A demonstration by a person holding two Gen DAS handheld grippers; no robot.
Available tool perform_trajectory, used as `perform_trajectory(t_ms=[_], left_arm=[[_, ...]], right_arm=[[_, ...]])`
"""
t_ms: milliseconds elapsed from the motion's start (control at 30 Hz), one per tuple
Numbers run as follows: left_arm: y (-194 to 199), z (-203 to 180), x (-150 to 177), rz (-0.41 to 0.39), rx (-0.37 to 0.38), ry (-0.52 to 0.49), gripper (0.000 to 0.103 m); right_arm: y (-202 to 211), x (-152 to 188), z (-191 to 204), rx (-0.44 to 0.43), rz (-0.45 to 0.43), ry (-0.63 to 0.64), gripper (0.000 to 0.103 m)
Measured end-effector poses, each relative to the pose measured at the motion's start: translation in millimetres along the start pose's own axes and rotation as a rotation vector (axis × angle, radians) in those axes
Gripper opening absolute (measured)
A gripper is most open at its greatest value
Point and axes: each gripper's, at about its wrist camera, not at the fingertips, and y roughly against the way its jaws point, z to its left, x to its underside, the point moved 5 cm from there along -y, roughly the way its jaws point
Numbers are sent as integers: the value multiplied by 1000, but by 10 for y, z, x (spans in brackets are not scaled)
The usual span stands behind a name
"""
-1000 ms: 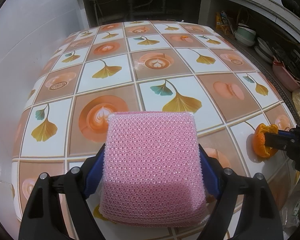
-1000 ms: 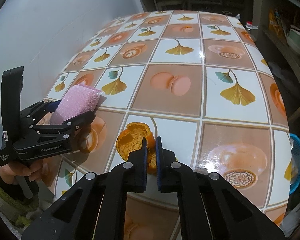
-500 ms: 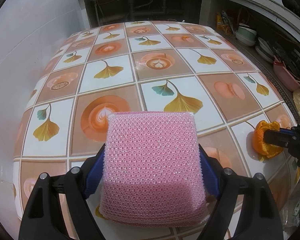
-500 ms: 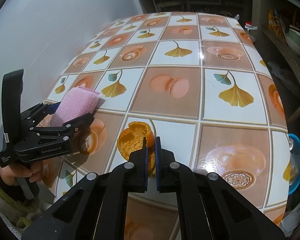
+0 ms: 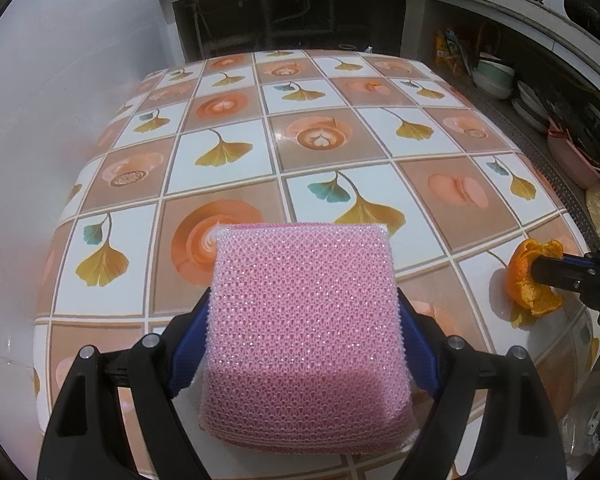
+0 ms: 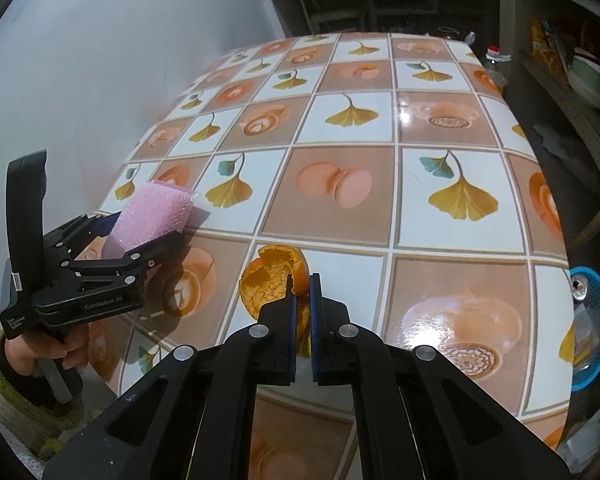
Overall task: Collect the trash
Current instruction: 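Carry the sponge and orange peel over the blue wastebasket with both tools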
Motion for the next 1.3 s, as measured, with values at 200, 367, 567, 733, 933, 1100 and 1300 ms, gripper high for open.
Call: perform_trajectory(t_ms=[200, 367, 567, 733, 933, 1100, 1300], left_arm=[[144, -82, -105, -33, 3, -21, 81], [271, -261, -244, -68, 35, -49, 81], [395, -769, -519, -102, 122, -141, 81], [521, -1442, -847, -135, 245, -239, 81], [560, -2369, -1141, -128, 396, -345, 81], [355, -3244, -1266, -14, 533, -390, 81], [-185, -4083, -1173, 228, 616, -350, 81]], right_arm=[[173, -19, -74, -3, -47, -30, 4], [363, 11, -198, 13, -89, -65, 4], [737, 119, -561, 58, -176, -152, 4], [1177, 286, -1093, 151, -260, -261, 4], [1727, 676, -1860, 300, -339, -429, 4], [1962, 1112, -2407, 421, -356, -565, 4], [1931, 1614, -2888, 459, -331, -715, 4]])
